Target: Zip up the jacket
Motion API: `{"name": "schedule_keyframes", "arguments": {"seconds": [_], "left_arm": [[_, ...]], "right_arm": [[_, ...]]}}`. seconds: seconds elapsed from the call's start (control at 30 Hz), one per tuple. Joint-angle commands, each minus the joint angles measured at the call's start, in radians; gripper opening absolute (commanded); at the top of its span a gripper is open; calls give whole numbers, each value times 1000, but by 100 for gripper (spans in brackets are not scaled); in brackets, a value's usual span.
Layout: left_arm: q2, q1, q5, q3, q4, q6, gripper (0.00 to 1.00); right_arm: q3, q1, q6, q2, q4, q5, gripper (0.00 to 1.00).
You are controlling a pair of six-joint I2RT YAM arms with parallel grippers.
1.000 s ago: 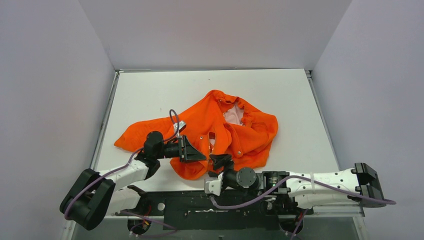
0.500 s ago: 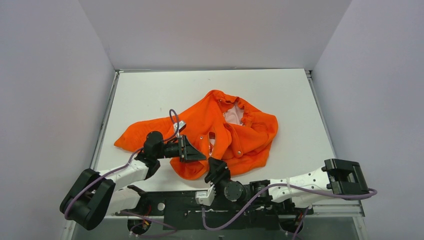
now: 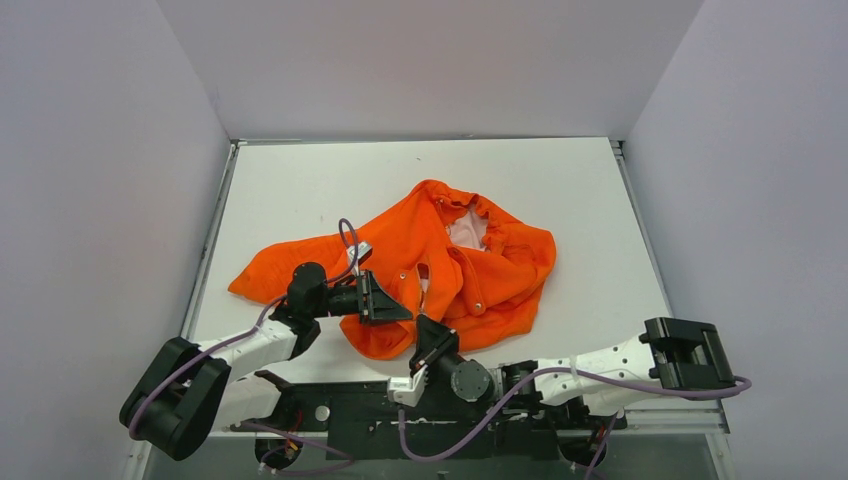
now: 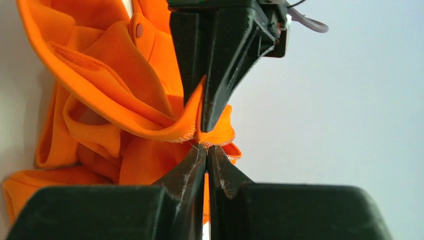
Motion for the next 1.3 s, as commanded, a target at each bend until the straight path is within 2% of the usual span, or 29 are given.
{"name": "schedule_keyframes", "arguments": {"seconds": [0.0, 0.17, 0.37, 0.6, 0.83, 1.0, 1.27], "left_arm": [[-5, -5, 35, 16, 70, 5, 0], [-2, -5, 34, 15, 69, 8, 0], [-8, -5, 35, 13, 62, 23, 0], [-16, -5, 45, 16, 42, 46, 0], [-23, -5, 56, 19, 23, 68, 0], [-38, -7, 61, 22, -16, 89, 0], [-54, -8, 64, 24, -60, 113, 0]], "right_arm": [[31, 11, 57, -59, 6, 24, 0], [61, -11, 171, -119, -110, -50, 0], [133, -136, 377, -196, -300, -249, 0], [178, -295, 567, -216, -354, -432, 0], [174, -409, 682, -240, -342, -570, 0], [158, -433, 689, -244, -298, -571, 0], [157, -433, 610, -170, -186, -404, 0]]}}
